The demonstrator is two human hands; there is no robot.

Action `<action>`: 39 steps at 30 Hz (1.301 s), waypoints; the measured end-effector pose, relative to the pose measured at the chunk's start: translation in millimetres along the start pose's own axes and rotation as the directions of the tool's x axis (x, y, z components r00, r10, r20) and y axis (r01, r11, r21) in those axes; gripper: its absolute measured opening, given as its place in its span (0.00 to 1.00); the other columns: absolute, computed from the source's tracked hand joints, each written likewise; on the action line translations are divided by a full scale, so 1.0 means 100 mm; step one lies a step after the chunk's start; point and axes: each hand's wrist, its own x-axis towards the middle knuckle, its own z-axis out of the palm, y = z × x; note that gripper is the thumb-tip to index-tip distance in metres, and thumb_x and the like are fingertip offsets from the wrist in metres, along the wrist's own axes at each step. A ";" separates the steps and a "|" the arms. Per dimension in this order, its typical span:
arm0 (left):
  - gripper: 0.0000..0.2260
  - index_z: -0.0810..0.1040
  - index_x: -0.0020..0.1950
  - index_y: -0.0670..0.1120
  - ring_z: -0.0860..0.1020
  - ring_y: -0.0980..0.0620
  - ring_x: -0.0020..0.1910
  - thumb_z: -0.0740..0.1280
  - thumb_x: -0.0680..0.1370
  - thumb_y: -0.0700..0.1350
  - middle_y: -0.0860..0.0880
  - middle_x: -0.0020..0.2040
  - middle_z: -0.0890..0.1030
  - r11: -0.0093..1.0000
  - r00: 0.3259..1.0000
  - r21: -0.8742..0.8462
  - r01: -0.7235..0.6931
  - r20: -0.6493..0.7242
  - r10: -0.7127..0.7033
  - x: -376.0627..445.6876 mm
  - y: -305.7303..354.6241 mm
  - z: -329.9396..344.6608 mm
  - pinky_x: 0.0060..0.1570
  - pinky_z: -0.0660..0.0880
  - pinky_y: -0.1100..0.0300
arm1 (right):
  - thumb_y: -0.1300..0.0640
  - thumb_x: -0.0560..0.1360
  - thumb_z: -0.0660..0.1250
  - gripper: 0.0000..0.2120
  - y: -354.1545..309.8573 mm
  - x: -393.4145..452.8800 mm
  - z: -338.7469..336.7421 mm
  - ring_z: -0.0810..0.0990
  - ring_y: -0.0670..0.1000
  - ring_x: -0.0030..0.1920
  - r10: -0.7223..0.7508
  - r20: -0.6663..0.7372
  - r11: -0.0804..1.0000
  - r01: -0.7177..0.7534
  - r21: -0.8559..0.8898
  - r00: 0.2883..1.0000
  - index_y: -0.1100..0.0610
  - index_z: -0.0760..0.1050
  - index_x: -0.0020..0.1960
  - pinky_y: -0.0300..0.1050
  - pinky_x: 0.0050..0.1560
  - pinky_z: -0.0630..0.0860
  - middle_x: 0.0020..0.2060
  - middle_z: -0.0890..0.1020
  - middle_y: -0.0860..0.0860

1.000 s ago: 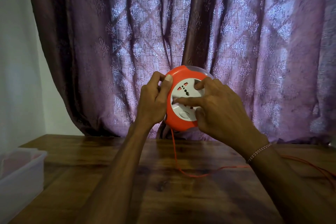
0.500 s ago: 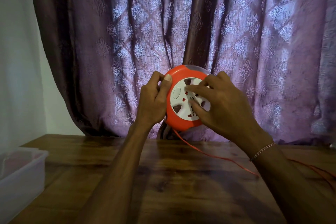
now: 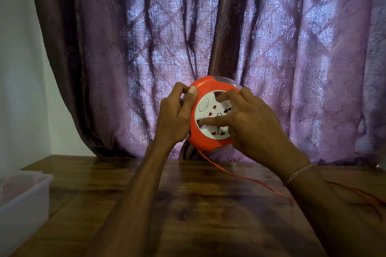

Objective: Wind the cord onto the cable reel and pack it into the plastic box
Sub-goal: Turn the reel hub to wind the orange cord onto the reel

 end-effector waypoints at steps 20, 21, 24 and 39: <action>0.14 0.70 0.43 0.52 0.73 0.48 0.26 0.58 0.83 0.59 0.43 0.33 0.78 1.000 1.000 -0.018 0.005 -0.010 -0.005 0.01 0.00 -0.01 0.27 0.69 0.47 | 0.50 0.73 0.70 0.13 -0.03 0.00 0.02 0.75 0.55 0.50 0.139 -0.228 0.975 -0.093 0.201 0.964 0.50 0.81 0.57 0.48 0.37 0.76 0.47 0.82 0.49; 0.14 0.70 0.43 0.52 0.74 0.45 0.28 0.58 0.83 0.59 0.42 0.33 0.77 1.000 1.000 -0.017 0.004 -0.008 -0.004 0.01 0.00 -0.01 0.27 0.69 0.47 | 0.55 0.72 0.69 0.10 -0.02 0.01 0.03 0.74 0.56 0.52 0.096 -0.228 0.979 -0.051 0.197 0.969 0.50 0.83 0.53 0.47 0.37 0.74 0.51 0.81 0.50; 0.13 0.70 0.42 0.54 0.74 0.47 0.27 0.58 0.83 0.58 0.44 0.34 0.78 1.000 1.000 -0.009 0.000 -0.010 0.000 0.00 0.00 -0.02 0.26 0.69 0.48 | 0.58 0.68 0.59 0.19 -0.01 0.02 0.04 0.69 0.56 0.60 0.007 -0.109 0.987 0.010 0.160 0.994 0.44 0.84 0.52 0.48 0.45 0.73 0.63 0.77 0.51; 0.13 0.71 0.44 0.54 0.76 0.56 0.25 0.58 0.83 0.59 0.52 0.32 0.80 1.000 1.000 0.002 -0.012 -0.005 0.012 0.01 -0.02 0.00 0.24 0.70 0.55 | 0.50 0.69 0.63 0.23 -0.06 -0.01 0.04 0.78 0.55 0.49 0.136 -0.037 0.988 -0.133 0.075 0.990 0.33 0.75 0.63 0.48 0.39 0.74 0.53 0.76 0.52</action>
